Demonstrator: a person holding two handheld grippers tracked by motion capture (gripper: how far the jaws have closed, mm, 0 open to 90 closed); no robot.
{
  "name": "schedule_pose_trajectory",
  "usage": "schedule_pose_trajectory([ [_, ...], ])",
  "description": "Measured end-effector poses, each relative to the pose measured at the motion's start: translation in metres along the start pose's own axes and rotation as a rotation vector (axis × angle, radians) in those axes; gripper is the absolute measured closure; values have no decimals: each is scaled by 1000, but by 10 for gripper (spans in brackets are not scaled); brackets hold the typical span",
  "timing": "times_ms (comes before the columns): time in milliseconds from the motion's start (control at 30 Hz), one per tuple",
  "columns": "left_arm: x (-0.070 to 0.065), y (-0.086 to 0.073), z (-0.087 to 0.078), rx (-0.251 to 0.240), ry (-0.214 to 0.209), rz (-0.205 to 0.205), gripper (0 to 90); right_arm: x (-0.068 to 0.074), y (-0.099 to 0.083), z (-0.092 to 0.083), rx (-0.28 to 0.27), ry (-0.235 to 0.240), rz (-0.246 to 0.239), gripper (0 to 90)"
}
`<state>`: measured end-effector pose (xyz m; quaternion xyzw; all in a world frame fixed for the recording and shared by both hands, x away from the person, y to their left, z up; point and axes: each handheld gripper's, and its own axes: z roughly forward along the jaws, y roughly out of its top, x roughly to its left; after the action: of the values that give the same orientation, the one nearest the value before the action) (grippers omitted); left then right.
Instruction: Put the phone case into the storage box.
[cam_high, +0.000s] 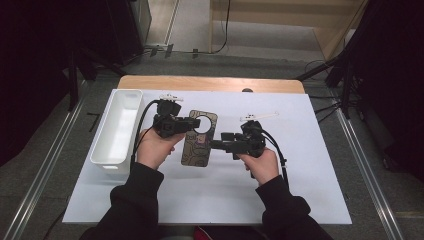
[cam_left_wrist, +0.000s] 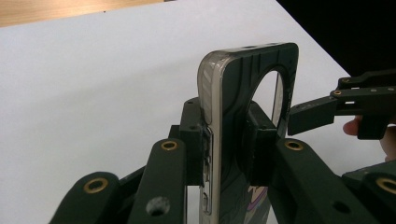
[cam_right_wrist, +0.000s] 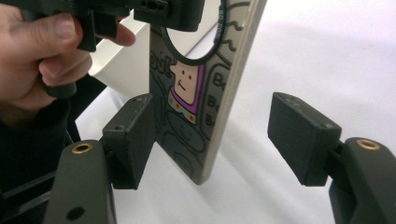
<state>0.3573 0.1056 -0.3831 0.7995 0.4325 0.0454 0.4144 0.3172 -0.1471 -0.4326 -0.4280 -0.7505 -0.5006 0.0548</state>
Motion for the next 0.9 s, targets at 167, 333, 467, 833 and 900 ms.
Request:
schedule_pose_trajectory([
  [167,3,-1,-7,-14,-9,0,732,-2,-3,-4,-10,-7,-26,307],
  [333,6,-2,-11,-22,-15,5,732,-3,-7,-5,-10,-4,-44,307],
  [467,7,-2,-14,-26,-12,6,732,-2,-11,-5,2,-12,-78,304],
  [833,13,-3,-16,-35,-18,-1,731,-10,-24,-14,19,-50,-110,299],
  [900,13,-4,-17,-32,-22,0,731,-12,-27,-16,18,-58,-117,296],
])
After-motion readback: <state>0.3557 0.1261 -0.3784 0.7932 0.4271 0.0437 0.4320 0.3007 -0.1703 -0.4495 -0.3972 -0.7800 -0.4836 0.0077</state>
